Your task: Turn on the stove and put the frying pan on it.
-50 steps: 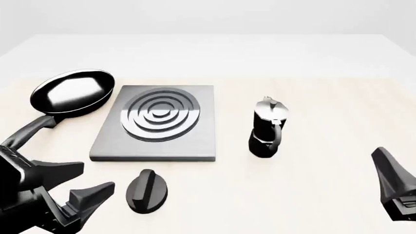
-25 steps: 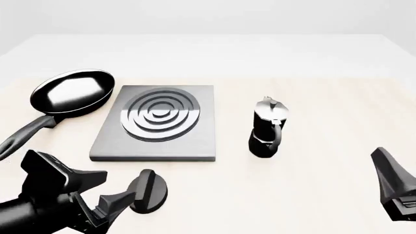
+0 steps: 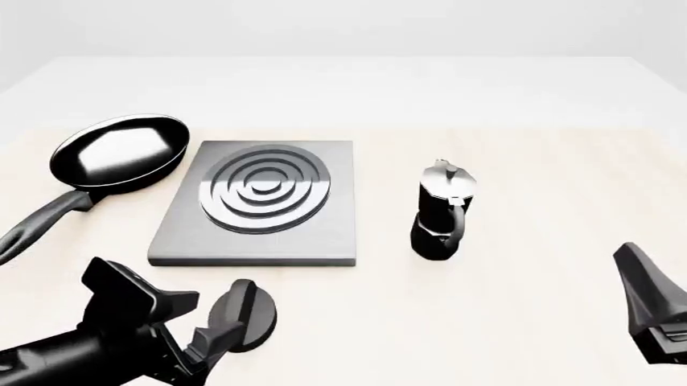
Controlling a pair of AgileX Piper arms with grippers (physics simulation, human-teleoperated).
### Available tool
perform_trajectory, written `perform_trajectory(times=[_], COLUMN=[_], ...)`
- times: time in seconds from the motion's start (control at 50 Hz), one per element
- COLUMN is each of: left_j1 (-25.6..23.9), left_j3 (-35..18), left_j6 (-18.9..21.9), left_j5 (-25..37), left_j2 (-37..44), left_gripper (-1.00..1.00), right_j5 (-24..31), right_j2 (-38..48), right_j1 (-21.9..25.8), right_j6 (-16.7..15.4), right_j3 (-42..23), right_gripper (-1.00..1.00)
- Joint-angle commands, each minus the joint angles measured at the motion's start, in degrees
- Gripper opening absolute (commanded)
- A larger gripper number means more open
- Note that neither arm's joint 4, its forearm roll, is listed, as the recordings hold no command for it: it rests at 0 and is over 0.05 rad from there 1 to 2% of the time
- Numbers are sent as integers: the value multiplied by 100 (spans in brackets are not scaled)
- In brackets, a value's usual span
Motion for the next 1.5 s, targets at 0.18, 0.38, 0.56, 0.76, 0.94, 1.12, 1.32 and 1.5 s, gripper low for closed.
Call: perform_trajectory(times=[0.18,0.38,0.56,0.76,0.94,1.12,1.32,1.5], left_j1=[-91,-153,-188,-295,-528,-802,-1156,-1438], left_j3=[88,76,94,118,97,52,-13,-160], left_j6=[-20,-59,-90,-122,-213,-271,-332,-337], left_j5=[-848,-1464,-1665,-1917,-1873,-1816,-1811,-1281], left_j2=[855,1571,1797,2091,2044,2010,2003,1457], left_gripper=[100,100,100,100,100,100,100,100], right_j5=[16,-19,8,13,26,37,41,68], right_j2=[7,34,10,0,-10,-10,-13,-14], right_j1=[-19,-55,-77,-101,-129,-132,-142,-148], right_j6=[-16,15,23,36,45,52,52,52], right_j3=[-10,14,16,12,7,-15,-21,-55], right_gripper=[100,100,100,100,100,100,100,100])
